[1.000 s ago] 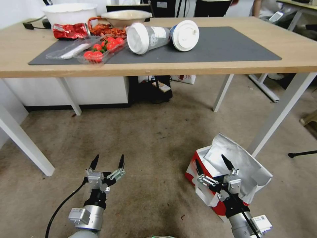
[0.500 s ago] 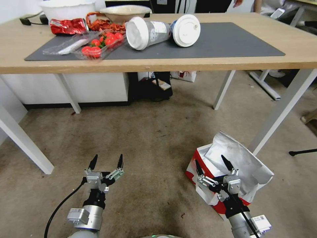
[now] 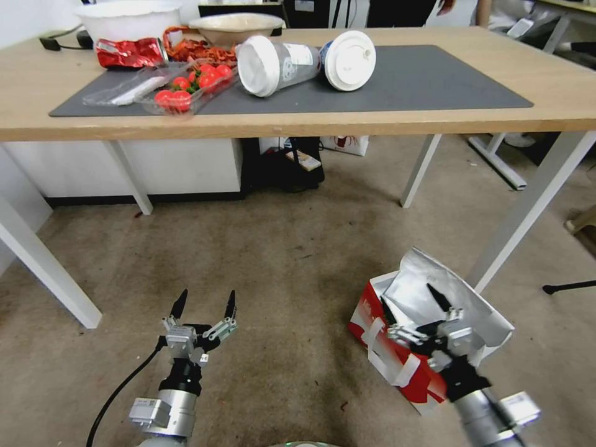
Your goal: Pick up the food delivery bag from the floor and place it on the table.
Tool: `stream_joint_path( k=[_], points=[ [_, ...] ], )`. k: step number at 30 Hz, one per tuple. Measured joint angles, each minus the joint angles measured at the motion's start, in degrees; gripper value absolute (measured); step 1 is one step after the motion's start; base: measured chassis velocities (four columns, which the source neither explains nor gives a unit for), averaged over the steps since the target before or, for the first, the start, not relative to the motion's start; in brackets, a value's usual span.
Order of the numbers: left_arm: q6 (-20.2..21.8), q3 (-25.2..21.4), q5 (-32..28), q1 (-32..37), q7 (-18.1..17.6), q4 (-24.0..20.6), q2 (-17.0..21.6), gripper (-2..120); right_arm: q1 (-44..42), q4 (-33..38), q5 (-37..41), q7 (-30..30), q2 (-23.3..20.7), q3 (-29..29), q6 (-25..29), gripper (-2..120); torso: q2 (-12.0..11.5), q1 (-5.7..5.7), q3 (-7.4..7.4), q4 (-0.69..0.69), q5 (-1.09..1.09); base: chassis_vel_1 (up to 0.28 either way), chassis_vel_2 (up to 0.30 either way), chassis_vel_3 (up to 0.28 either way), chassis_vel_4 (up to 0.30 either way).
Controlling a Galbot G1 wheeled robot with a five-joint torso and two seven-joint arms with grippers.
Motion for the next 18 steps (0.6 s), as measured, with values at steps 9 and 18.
stream_joint_path(
  k=[9, 18],
  points=[
    [-0.3, -0.3, 0.1, 0.7, 0.8, -0.6, 0.4, 100, 6.1, -14.5, 8.6, -4.2, -16.2, 7.9, -2.5, 100, 0.1, 0.02, 0.00, -0.01, -0.02, 0.000, 0.000, 0.000, 0.000],
    [0.5, 0.5, 1.4, 2.2, 1.0, -1.9, -0.2, 100, 11.9, -25.6, 4.1, -8.9, -22.2, 5.4, -4.2, 100, 0.2, 0.03, 0.00, -0.02, -0.01, 0.000, 0.000, 0.000, 0.000]
  ],
)
